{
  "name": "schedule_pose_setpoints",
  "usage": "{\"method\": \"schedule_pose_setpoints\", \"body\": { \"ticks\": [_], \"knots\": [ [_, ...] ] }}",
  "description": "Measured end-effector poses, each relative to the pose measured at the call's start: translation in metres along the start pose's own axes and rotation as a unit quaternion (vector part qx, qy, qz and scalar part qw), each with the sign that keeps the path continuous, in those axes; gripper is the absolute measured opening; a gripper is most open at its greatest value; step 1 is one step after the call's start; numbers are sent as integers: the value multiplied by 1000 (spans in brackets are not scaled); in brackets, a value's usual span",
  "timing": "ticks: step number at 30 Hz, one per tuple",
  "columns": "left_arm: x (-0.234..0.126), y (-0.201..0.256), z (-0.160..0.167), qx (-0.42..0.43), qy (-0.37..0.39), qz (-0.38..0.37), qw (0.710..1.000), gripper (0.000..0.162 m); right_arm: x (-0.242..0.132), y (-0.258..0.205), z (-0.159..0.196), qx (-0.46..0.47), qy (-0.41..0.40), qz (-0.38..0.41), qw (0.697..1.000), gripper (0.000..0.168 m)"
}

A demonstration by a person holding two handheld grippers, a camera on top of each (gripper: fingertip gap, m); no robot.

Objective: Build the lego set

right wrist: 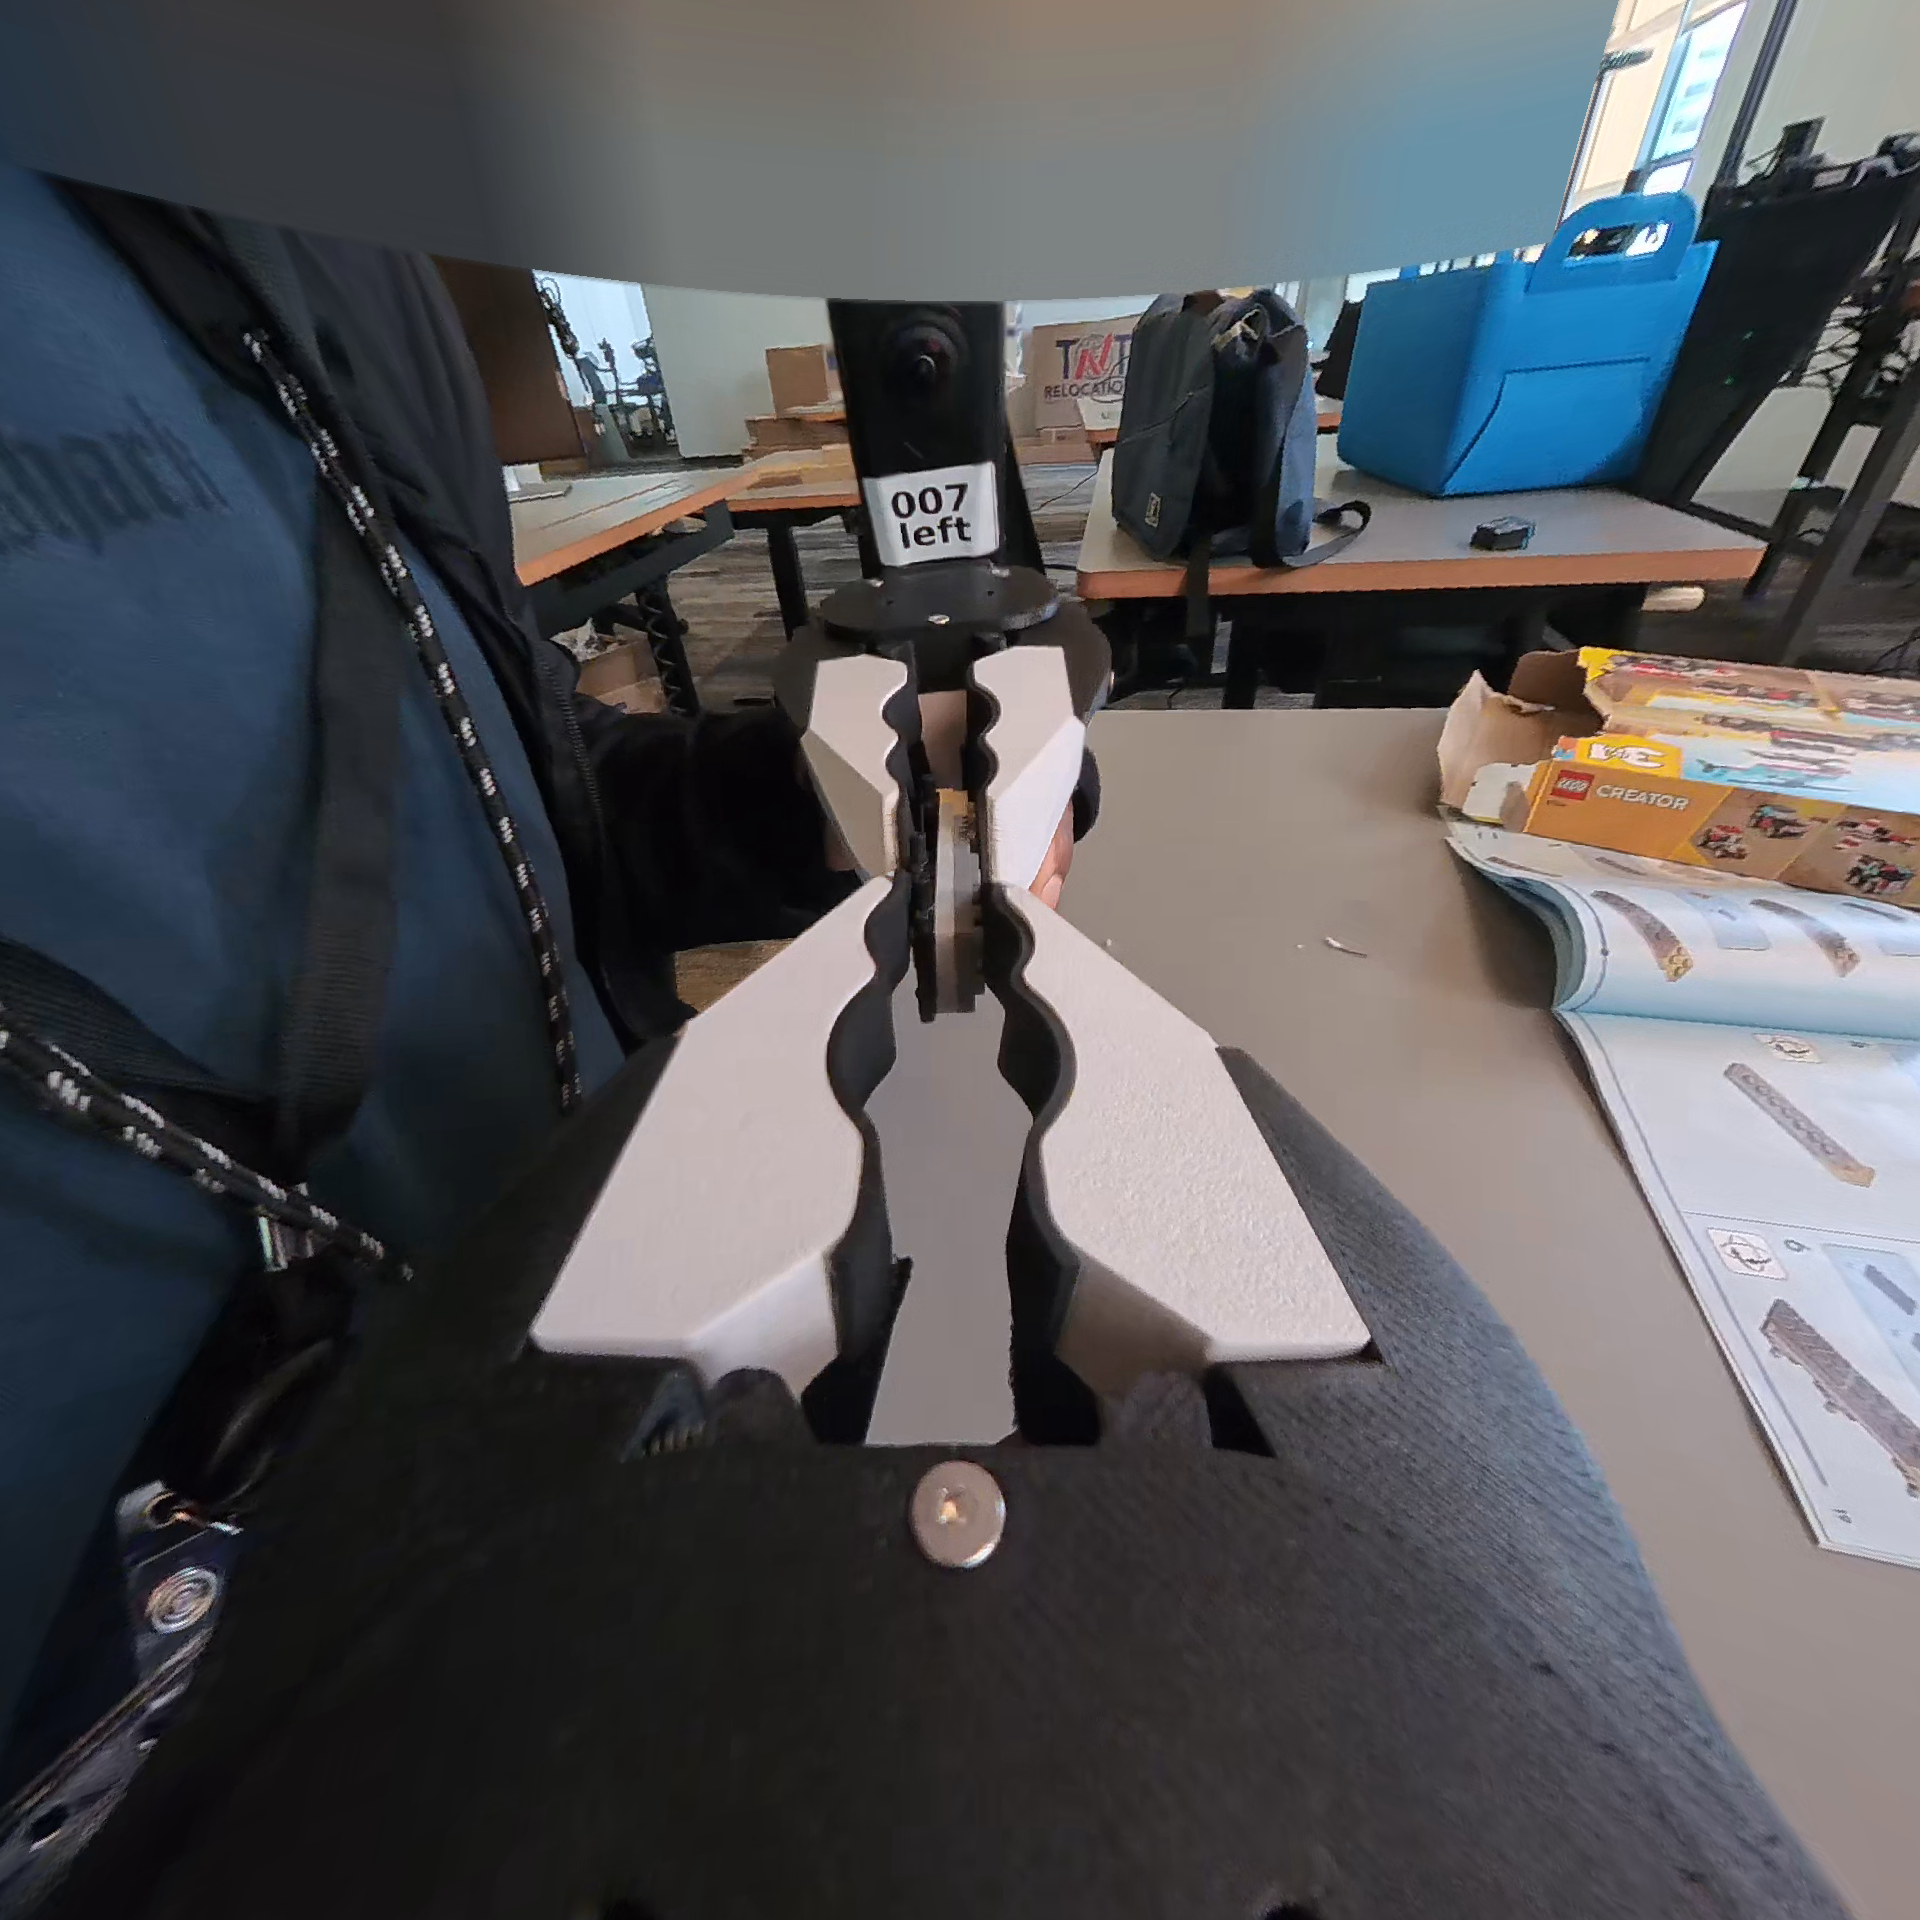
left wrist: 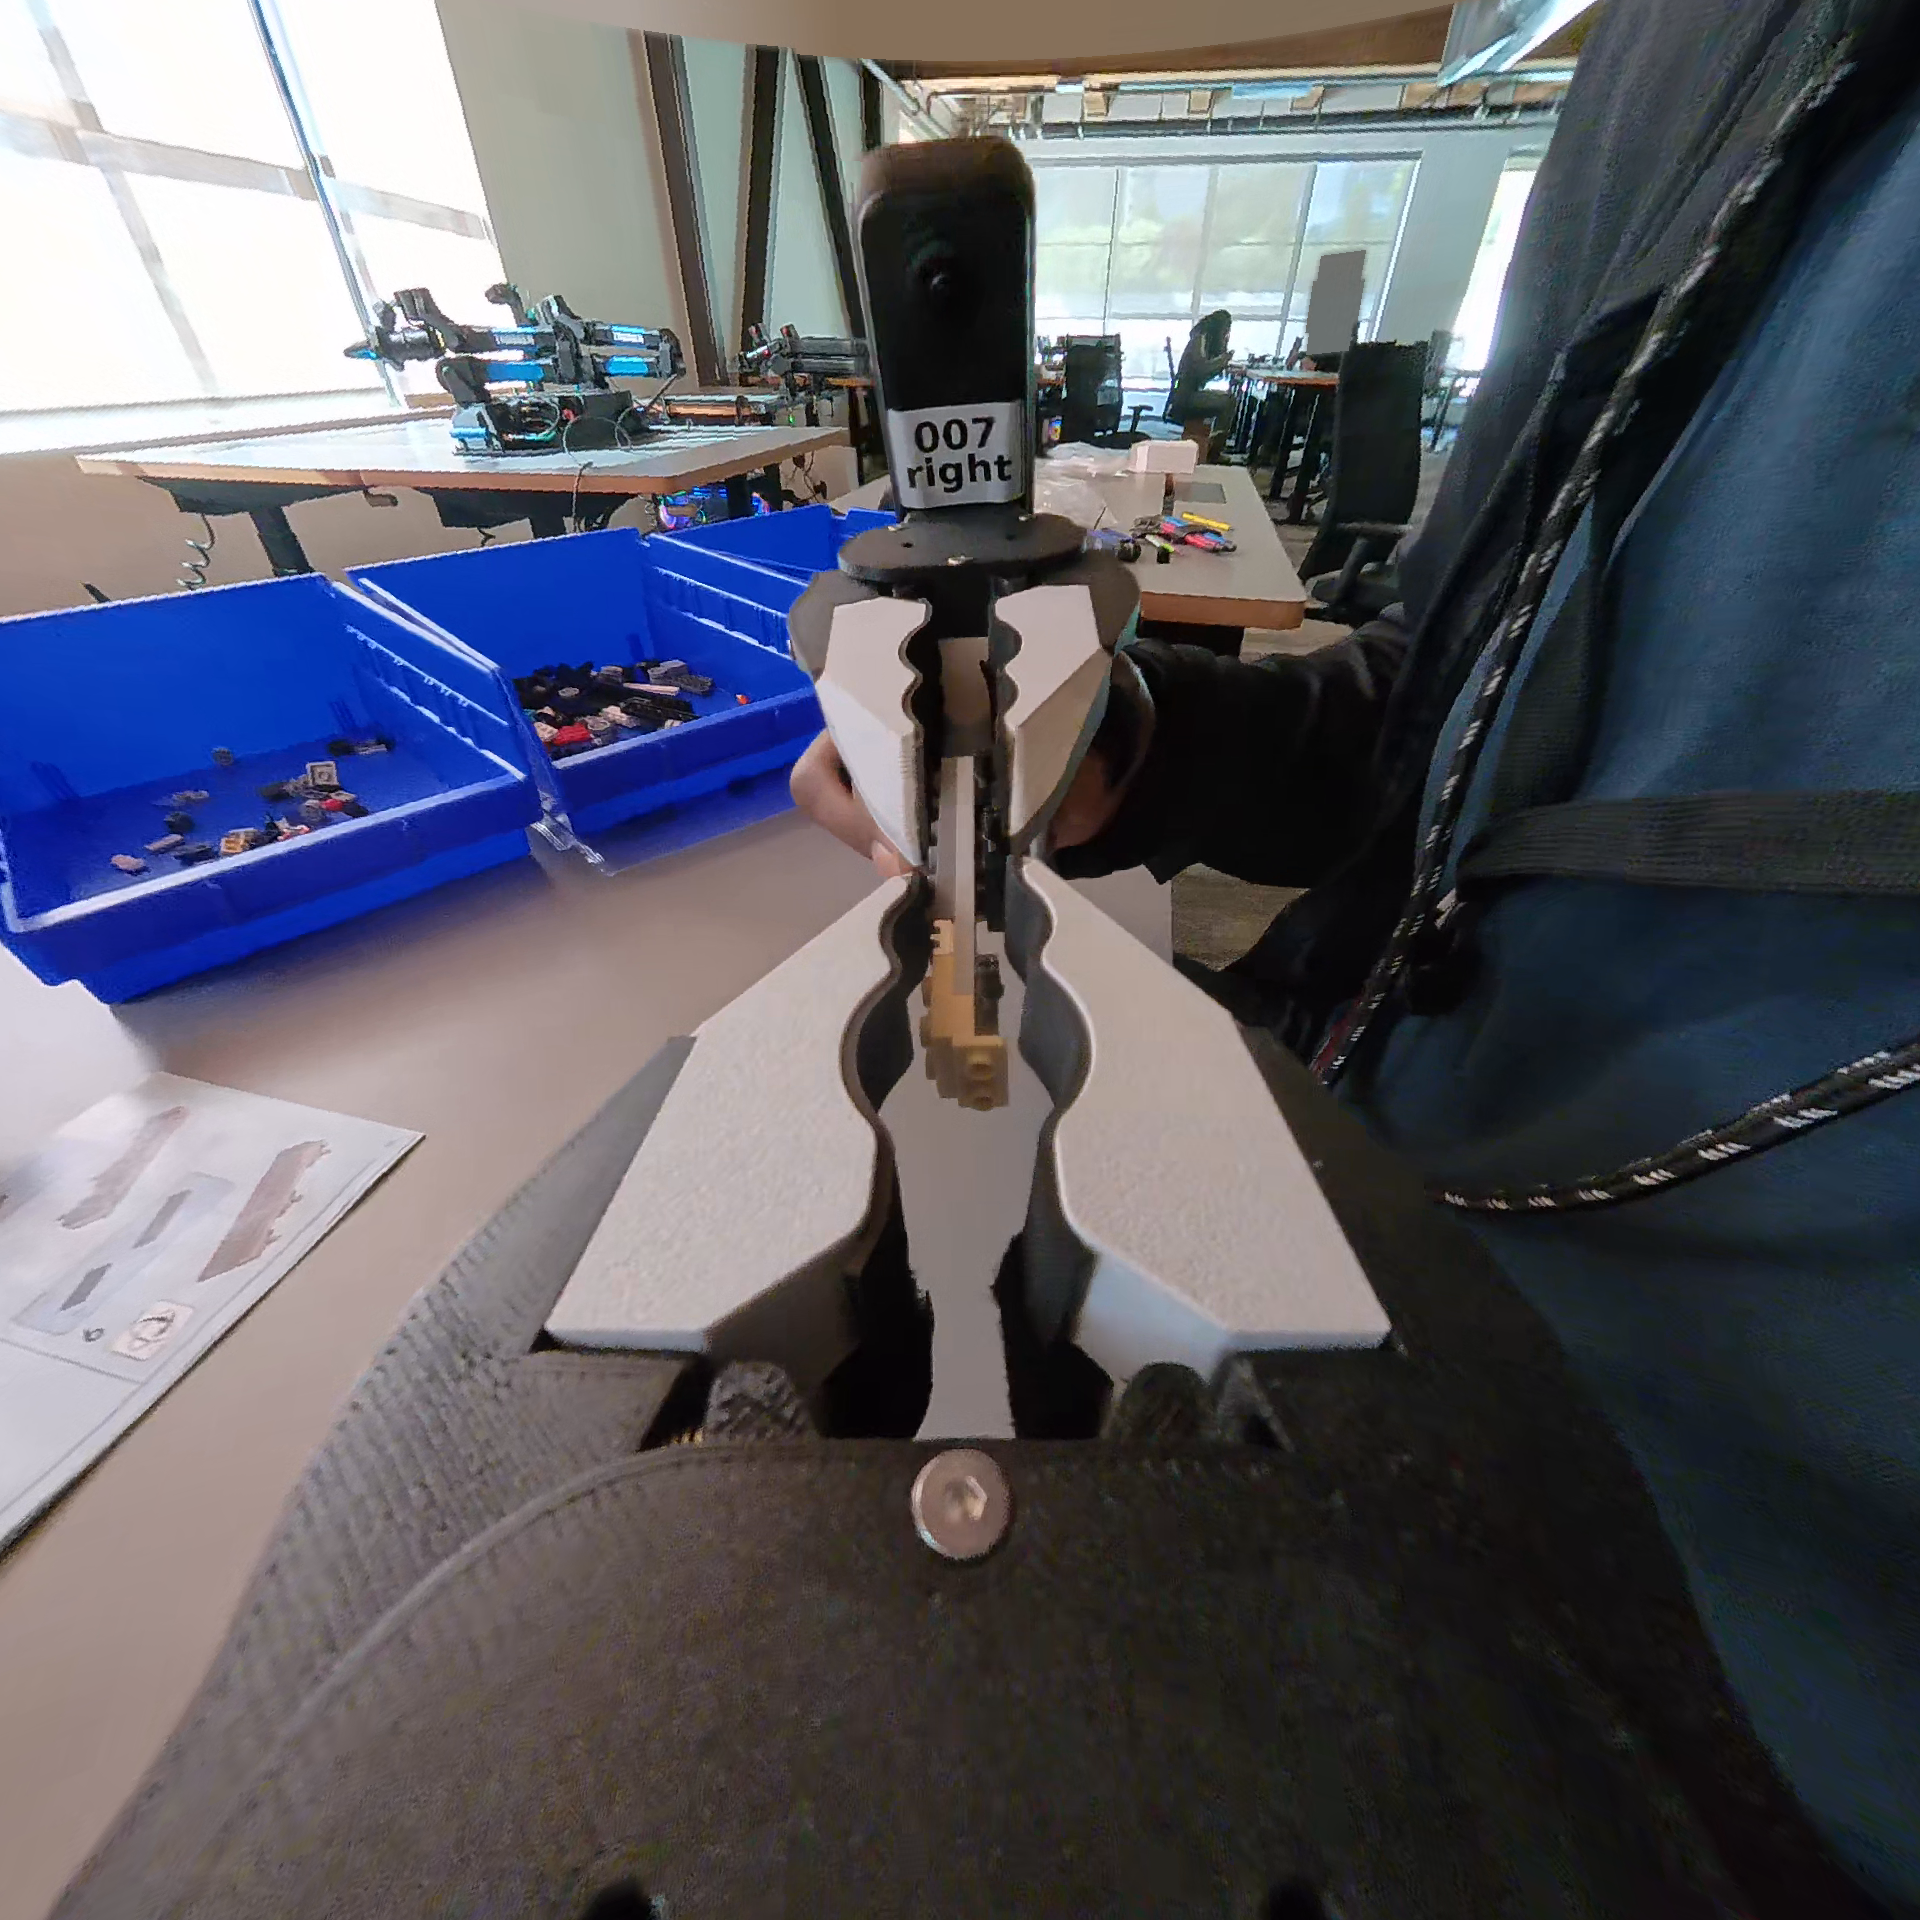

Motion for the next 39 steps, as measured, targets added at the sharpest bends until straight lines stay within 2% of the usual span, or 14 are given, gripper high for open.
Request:
{"method": "schedule_pose_setpoints", "body": {
  "ticks": [9,19,25,28,32,39],
  "knots": [
    [-1,-3,3,-72,27,13,997,15,1,5,1,27,17,-2,999,13],
    [2,-15,17,-232,64,28,970,13,0,23,5,167,28,-7,986,13],
    [5,-24,30,-358,95,26,929,13,-1,39,10,282,51,-10,958,13],
    [6,-27,33,-395,115,24,911,13,-3,43,9,298,69,-8,952,14],
    [1,-37,32,-429,166,2,888,13,-9,51,4,311,103,12,945,24],
    [-7,-54,45,-526,266,-56,806,13,-1,57,4,325,147,44,933,25]
  ]
}}
Point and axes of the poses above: each gripper's, where its closed fingertips meet, x out along the fingers, z out of its underside, y = z × x across the jaws, the point moved 4 cm from there along -x, back along the fingers, and after that the axes turned 15 degrees about x, right-handed, at the moved point
